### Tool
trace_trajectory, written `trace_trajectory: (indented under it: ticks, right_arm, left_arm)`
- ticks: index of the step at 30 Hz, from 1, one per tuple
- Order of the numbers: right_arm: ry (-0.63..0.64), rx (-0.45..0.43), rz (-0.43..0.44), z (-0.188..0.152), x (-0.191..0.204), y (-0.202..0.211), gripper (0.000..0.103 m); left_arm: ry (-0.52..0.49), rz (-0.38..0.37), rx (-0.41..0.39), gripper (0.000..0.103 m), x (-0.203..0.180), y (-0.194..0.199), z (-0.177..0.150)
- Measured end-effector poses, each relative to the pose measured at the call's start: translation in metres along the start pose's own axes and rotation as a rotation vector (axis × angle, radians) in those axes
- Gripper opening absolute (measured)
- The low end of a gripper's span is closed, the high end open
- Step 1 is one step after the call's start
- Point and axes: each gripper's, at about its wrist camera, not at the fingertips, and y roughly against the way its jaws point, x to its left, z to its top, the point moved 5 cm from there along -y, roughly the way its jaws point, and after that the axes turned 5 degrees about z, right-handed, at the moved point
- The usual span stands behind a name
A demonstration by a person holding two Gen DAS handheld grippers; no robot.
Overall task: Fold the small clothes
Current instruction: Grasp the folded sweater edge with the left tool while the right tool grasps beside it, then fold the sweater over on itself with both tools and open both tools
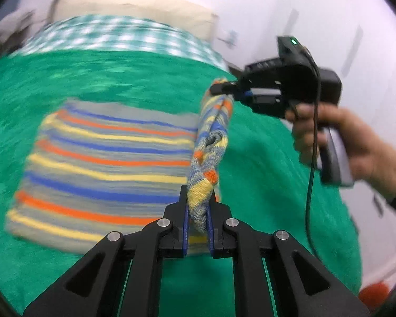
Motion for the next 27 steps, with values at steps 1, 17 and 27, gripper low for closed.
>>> trace_trajectory:
  ticks: [1,17,27]
  right_arm:
    - [0.028,0.01,0.013,0.0,0.02,-0.017,0.008]
    - [0.11,0.086,0.102,-0.039,0.124,-0.201,0.037]
    - [0.481,0.087,-0.124,-0.091,0.119,-0.105,0.037]
  left_arm:
    - [0.039,0.02,-0.002,0.009,0.019,0.006,0.002]
    - [0.323,0.177,0.078,0.04,0.167,0.033,-0.028]
    - [0.168,0.185,0.072,0.075,0.15,-0.001,0.038]
